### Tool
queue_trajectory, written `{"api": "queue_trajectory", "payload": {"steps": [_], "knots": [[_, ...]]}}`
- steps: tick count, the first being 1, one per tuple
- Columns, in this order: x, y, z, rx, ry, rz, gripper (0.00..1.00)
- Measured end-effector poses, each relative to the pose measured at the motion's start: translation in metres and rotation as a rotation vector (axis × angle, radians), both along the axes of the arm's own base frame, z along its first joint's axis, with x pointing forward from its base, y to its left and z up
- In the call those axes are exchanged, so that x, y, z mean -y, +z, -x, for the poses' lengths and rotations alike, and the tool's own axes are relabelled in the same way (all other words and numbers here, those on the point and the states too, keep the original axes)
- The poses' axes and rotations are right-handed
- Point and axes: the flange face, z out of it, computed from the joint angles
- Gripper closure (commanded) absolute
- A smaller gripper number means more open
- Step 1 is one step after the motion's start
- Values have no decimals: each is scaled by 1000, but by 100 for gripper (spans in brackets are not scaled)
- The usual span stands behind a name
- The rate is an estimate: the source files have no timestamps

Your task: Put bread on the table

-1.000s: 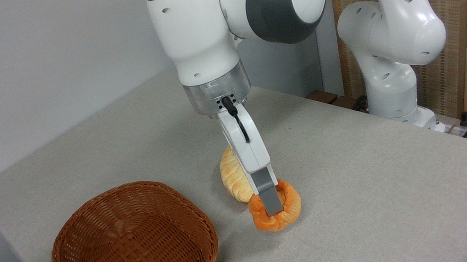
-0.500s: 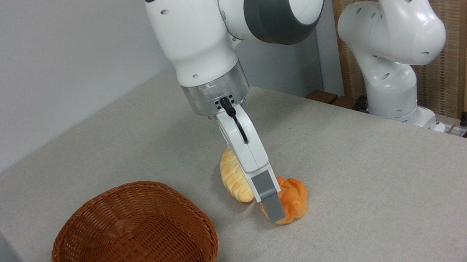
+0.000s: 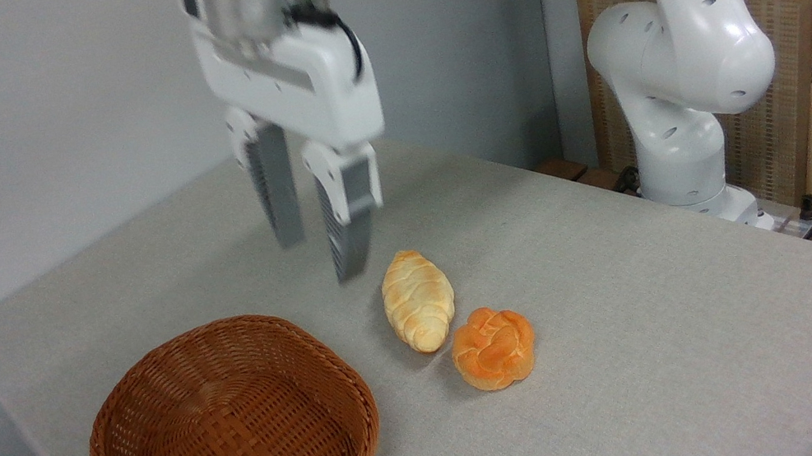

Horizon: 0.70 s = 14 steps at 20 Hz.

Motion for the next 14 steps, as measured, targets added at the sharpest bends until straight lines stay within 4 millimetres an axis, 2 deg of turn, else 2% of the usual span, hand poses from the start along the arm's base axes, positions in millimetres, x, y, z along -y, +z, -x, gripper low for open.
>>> {"api": "queue_trajectory", "payload": {"steps": [5, 9, 14], "knots": [[13, 37, -10, -66, 53, 25, 0], [18, 31, -21, -91, 91, 20, 0], [10, 22, -27, -106, 109, 15, 0]]}}
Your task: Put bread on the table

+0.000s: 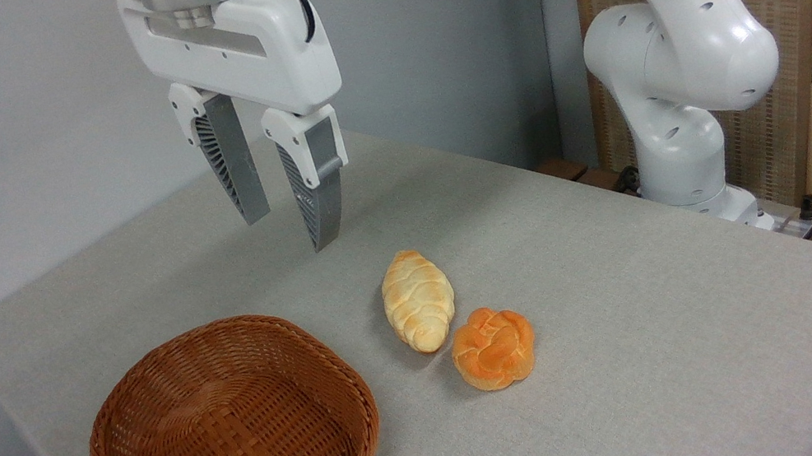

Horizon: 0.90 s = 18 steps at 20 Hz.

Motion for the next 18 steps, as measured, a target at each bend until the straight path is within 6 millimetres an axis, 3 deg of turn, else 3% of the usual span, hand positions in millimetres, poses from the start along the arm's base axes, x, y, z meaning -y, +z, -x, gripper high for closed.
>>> {"api": "queue_trajectory", "payload": {"steps": [18], "knots": [[-5, -7, -1, -12, -16, -9, 0]]}}
